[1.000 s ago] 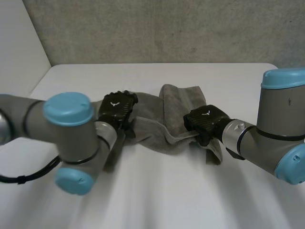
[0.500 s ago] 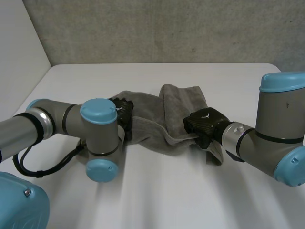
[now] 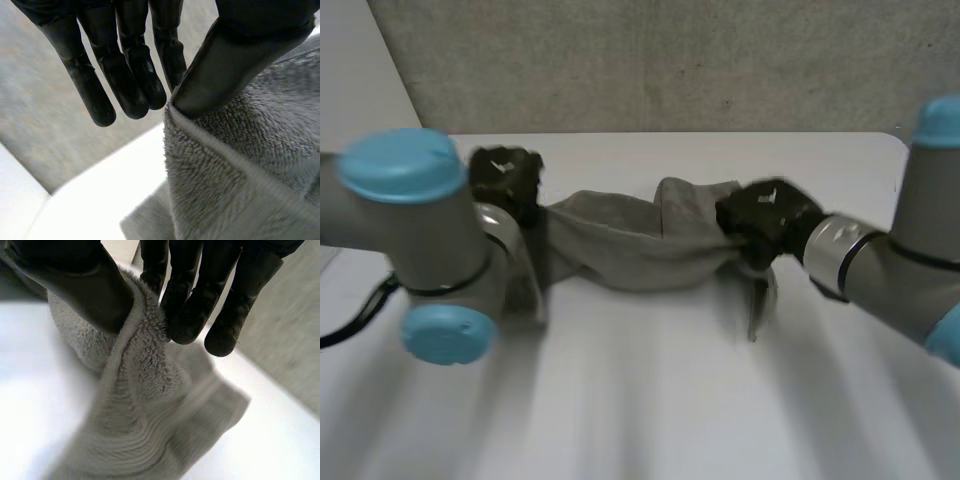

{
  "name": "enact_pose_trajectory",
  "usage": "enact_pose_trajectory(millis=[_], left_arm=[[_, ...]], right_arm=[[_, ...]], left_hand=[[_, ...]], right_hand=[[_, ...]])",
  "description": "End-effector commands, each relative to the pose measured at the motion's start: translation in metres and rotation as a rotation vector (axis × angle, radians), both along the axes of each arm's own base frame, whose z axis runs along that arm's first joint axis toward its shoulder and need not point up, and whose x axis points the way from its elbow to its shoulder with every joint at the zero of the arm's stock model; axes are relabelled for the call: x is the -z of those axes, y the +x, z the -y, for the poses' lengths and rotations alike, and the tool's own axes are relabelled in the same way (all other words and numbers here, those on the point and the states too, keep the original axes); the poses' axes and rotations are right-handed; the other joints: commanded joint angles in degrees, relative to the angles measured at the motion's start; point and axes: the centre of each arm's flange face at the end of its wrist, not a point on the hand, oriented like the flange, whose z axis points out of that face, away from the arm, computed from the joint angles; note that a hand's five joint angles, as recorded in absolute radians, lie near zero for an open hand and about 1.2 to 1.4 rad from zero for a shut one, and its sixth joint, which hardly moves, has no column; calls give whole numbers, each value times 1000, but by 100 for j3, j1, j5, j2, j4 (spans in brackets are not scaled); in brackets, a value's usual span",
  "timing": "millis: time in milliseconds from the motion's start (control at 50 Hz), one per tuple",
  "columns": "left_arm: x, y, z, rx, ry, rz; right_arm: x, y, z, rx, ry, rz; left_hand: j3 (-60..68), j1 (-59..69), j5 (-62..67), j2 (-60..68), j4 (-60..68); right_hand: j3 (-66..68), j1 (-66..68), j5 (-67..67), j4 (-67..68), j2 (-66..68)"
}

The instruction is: Fold the towel.

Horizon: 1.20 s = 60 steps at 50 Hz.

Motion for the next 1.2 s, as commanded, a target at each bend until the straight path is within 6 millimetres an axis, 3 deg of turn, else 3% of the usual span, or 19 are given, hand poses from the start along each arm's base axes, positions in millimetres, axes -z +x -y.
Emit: enact_pose_trajectory(millis=[20, 140, 320, 460, 600, 700, 720, 740, 800, 840, 900, 960, 1020, 1060, 1080, 1120, 1140, 1180, 1200], left_arm=[[-77, 27, -23, 11, -155, -92], [-98, 38, -44, 148, -161, -107], [-67, 50, -49, 194, 5, -75], [-31, 50, -7, 159, 88, -31], [-38, 29, 53, 162, -10, -27], [-87, 11, 84, 178, -213, -88], [-114, 8, 88, 183, -313, -114], [-145, 4, 86, 193, -426, -149], [-174, 0, 79, 206, -542, -184], [-230, 2, 56, 219, -761, -252], [-263, 11, 42, 211, -910, -295], [-266, 13, 38, 220, -939, -304], [-247, 12, 45, 222, -893, -290], [-198, 15, 61, 214, -734, -229], [-197, 15, 61, 214, -734, -229], [-131, 19, 69, 252, -537, -154], [-131, 19, 69, 253, -536, -154], [-72, 20, 59, 330, -365, -97], [-72, 20, 59, 330, -365, -96]], right_arm=[[-86, -6, -14, 6, -173, 101], [-122, -11, -26, 2, -210, 131], [-88, -12, -33, -27, -35, -13], [-59, 3, -1, -48, -44, -122], [-61, 34, 48, -13, -190, -54], [-104, 58, 70, 12, -473, 67], [-130, 59, 73, 30, -590, 129], [-155, 59, 72, 40, -693, 195], [-181, 58, 67, 46, -800, 255], [-227, 50, 52, 72, -982, 356], [-237, 45, 46, 67, -1042, 382], [-232, 43, 46, 65, -1030, 371], [-209, 47, 47, 21, -959, 324], [-170, 54, 47, -57, -841, 250], [-170, 54, 47, -57, -840, 250], [-130, 58, 42, -135, -706, 176], [-129, 58, 42, -135, -705, 175], [-90, 60, 36, -196, -604, 87], [-90, 60, 35, -196, -604, 87]], left_hand=[[352, 388, 339, 341, 316], [1159, 1195, 1146, 1148, 1123], [1159, 1195, 1146, 1148, 1123], [1159, 1195, 1146, 1148, 1123], [1159, 1195, 1146, 1148, 1123], [1159, 1195, 1146, 1148, 1123], [1159, 1195, 1146, 1148, 1123], [1159, 1195, 1146, 1148, 1123], [1159, 1195, 1146, 1148, 1123], [1159, 1195, 1146, 1148, 1123], [1159, 1195, 1146, 1148, 1123], [1159, 1195, 1146, 1148, 1123], [1159, 1195, 1146, 1148, 1123], [1159, 1195, 1146, 1148, 1123], [1159, 1195, 1146, 1148, 1123], [1159, 1195, 1146, 1148, 1123], [1159, 1195, 1146, 1148, 1123], [1159, 1195, 1146, 1148, 1123], [1159, 1195, 1146, 1148, 1123]], right_hand=[[388, 476, 381, 346, 528], [388, 476, 381, 346, 528], [388, 476, 381, 346, 528], [388, 476, 381, 346, 528], [388, 476, 381, 346, 528], [388, 476, 381, 346, 528], [388, 476, 381, 346, 528], [388, 476, 381, 346, 528], [388, 476, 381, 346, 528], [388, 476, 381, 346, 528], [388, 476, 381, 346, 528], [388, 476, 381, 346, 528], [388, 476, 381, 346, 528], [388, 476, 381, 346, 528], [388, 476, 381, 346, 528], [388, 476, 381, 346, 528], [388, 476, 381, 346, 528], [388, 476, 381, 346, 528], [388, 476, 381, 346, 528]])
